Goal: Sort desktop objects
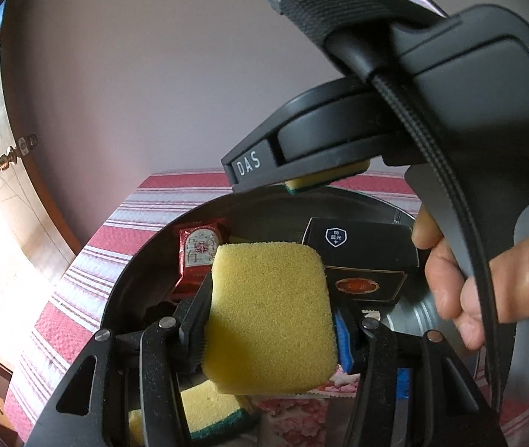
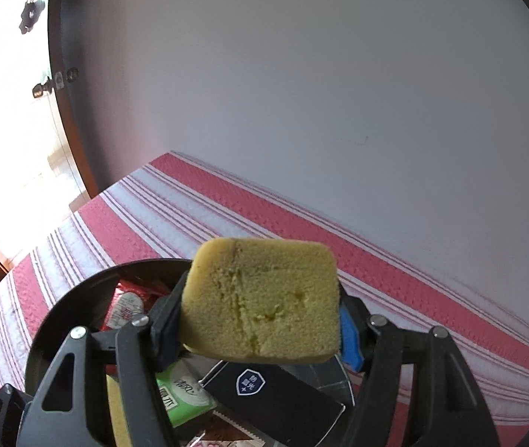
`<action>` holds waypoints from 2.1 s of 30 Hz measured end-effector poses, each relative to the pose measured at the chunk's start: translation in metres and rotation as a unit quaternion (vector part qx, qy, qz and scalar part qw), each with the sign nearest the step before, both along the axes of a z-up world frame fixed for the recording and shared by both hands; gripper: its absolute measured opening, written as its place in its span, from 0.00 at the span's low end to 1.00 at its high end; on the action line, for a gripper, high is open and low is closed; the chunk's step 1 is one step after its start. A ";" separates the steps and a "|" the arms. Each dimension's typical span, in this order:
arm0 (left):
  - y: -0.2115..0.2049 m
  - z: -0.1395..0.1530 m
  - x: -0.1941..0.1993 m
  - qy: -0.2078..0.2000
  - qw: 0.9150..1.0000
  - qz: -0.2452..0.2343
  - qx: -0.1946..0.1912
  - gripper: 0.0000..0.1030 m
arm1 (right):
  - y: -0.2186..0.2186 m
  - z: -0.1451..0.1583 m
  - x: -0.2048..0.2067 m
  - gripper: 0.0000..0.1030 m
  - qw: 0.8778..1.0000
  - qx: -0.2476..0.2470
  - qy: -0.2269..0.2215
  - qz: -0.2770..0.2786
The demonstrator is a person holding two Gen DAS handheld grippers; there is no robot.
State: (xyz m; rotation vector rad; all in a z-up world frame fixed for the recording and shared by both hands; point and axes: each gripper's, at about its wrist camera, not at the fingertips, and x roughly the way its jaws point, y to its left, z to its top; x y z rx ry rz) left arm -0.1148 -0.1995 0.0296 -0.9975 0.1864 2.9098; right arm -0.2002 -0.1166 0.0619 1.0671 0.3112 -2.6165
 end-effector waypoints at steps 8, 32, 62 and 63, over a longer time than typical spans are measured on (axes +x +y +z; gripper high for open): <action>0.005 -0.006 -0.009 -0.016 1.000 0.001 -0.013 0.59 | -0.007 -0.017 -0.015 0.69 0.999 0.018 -0.035 0.014; -0.007 0.001 0.041 0.057 0.996 0.064 -0.005 0.97 | 0.082 0.003 0.131 1.00 0.975 -0.124 0.081 -0.164; -0.020 0.011 0.106 0.091 0.990 0.107 0.004 1.00 | 0.072 -0.006 0.265 1.00 0.956 -0.097 0.200 -0.189; -0.020 0.011 0.106 0.088 0.991 0.105 0.006 1.00 | 0.073 -0.006 0.264 1.00 0.956 -0.099 0.198 -0.190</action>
